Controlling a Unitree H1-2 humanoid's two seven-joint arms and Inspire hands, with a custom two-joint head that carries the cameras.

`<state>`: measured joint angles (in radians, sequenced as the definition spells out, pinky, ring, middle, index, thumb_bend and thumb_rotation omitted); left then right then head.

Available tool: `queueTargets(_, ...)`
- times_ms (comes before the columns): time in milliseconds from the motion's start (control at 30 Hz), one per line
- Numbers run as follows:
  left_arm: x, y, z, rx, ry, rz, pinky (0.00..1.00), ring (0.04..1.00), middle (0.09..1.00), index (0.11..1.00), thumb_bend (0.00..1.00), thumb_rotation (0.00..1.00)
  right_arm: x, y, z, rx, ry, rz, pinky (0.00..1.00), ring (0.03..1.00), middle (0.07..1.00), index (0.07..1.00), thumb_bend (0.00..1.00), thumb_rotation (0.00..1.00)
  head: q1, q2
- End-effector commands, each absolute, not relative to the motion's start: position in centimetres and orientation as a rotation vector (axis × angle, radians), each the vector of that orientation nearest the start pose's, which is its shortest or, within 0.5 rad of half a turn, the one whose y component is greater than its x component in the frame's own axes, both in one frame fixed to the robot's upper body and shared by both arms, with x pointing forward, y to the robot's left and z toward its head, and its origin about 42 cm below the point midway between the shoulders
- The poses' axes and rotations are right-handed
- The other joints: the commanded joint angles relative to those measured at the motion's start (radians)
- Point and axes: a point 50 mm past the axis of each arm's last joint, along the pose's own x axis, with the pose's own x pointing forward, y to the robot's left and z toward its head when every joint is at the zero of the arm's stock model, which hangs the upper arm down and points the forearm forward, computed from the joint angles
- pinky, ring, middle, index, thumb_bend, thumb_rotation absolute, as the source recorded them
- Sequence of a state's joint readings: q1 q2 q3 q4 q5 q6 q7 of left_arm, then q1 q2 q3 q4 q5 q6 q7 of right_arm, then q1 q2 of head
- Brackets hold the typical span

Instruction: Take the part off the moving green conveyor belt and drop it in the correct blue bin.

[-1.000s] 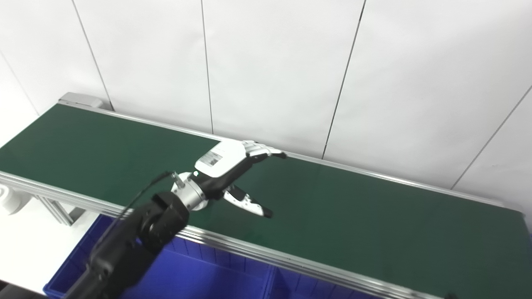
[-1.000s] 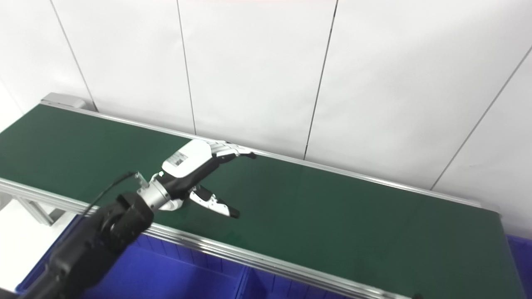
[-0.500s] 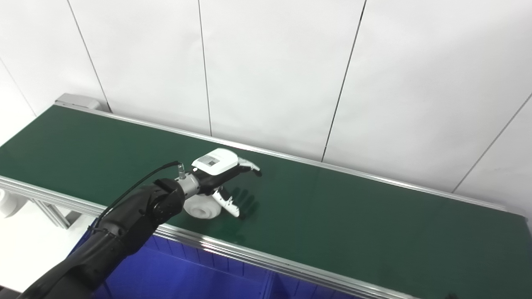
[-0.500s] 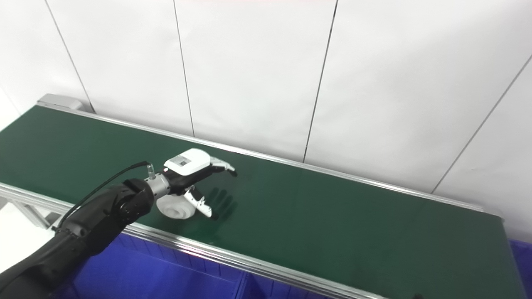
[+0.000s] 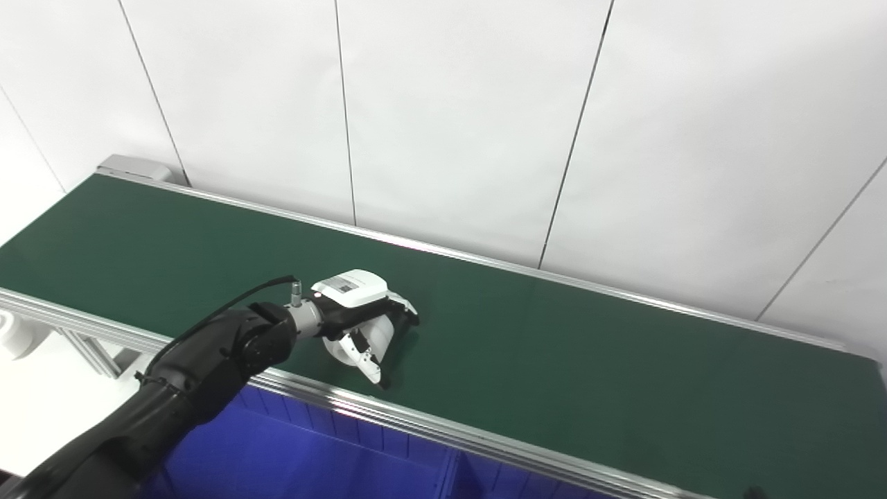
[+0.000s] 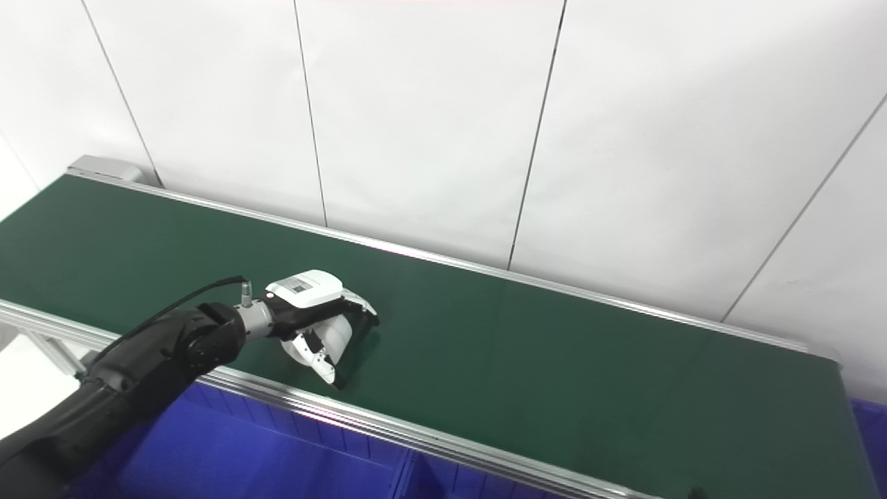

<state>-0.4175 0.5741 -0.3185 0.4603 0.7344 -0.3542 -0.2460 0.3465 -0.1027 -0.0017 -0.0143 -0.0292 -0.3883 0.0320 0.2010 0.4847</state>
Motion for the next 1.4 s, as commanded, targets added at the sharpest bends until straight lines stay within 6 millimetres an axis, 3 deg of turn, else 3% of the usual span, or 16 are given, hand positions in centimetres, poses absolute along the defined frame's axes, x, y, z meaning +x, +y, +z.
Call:
queueTargets(0,41.0,34.5,16.0,1.451,-0.118,-0.585,0.83,0.860,0.841,0.787,0.94,0.45,16.0,-25.8,6.2,-0.137,-0.104,-0.022,0.97,0.941,1.000,0.998,0.65,1.00,0.000,0.001)
queueTargets(67,40.9,34.5,16.4,1.474,-0.141,-0.575,0.79,0.833,0.821,0.776,0.94,0.47,16.0,-25.8,6.3,-0.137,-0.101,-0.023,0.98,0.939,1.000,0.999,0.65,1.00,0.001,0.002)
queueTargets(267,41.0,34.4,16.6,1.533,-0.182,-0.510,0.73,0.785,0.787,0.754,0.91,0.33,16.0,-25.8,6.6,-0.139,-0.095,-0.014,0.99,0.939,1.000,1.000,0.64,1.00,0.000,0.006)
queueTargets(600,41.5,33.4,17.6,1.660,-0.189,-0.516,0.51,0.505,0.547,0.569,0.91,0.22,16.0,-25.8,6.7,-0.155,-0.103,-0.013,0.98,0.932,1.000,1.000,0.64,1.00,-0.003,0.019)
queueTargets(633,41.6,33.3,17.6,1.662,-0.190,-0.518,0.46,0.465,0.514,0.521,0.68,0.13,16.0,-25.8,6.7,-0.154,-0.104,-0.014,0.97,0.930,1.000,1.000,0.65,1.00,-0.003,0.019)
queueTargets(667,41.6,33.1,17.6,1.660,-0.190,-0.521,0.44,0.441,0.493,0.501,0.59,0.09,16.0,-25.8,6.7,-0.157,-0.106,-0.015,0.97,0.928,0.999,1.000,0.65,1.00,-0.003,0.019)
queueTargets(800,41.7,32.6,17.5,1.648,-0.198,-0.528,0.34,0.350,0.425,0.508,0.53,0.01,16.0,-25.8,6.8,-0.162,-0.107,-0.019,0.95,0.918,0.989,0.998,0.64,1.00,-0.006,0.026)
queueTargets(933,41.6,32.2,17.5,1.649,-0.198,-0.535,0.25,0.286,0.471,0.484,0.53,0.00,15.9,-25.7,7.0,-0.158,-0.101,-0.018,0.95,0.918,0.990,0.998,0.66,1.00,-0.007,0.030)
queueTargets(1033,41.5,31.7,17.8,1.645,-0.200,-0.540,0.26,0.301,0.418,0.499,0.52,0.00,15.8,-25.7,7.2,-0.159,-0.098,-0.014,0.96,0.922,0.994,1.000,0.65,1.00,-0.007,0.032)
queueTargets(1167,41.3,31.5,18.1,1.642,-0.218,-0.542,0.22,0.263,0.470,0.483,0.53,0.00,15.8,-25.7,7.2,-0.153,-0.107,-0.006,0.97,0.920,0.995,1.000,0.62,1.00,-0.006,0.036)
queueTargets(1367,39.8,30.5,20.3,1.594,-0.267,-0.537,0.22,0.271,0.473,0.483,0.53,0.00,15.8,-25.8,7.4,-0.149,-0.108,-0.002,0.98,0.927,1.000,1.000,0.62,1.00,-0.001,0.054)
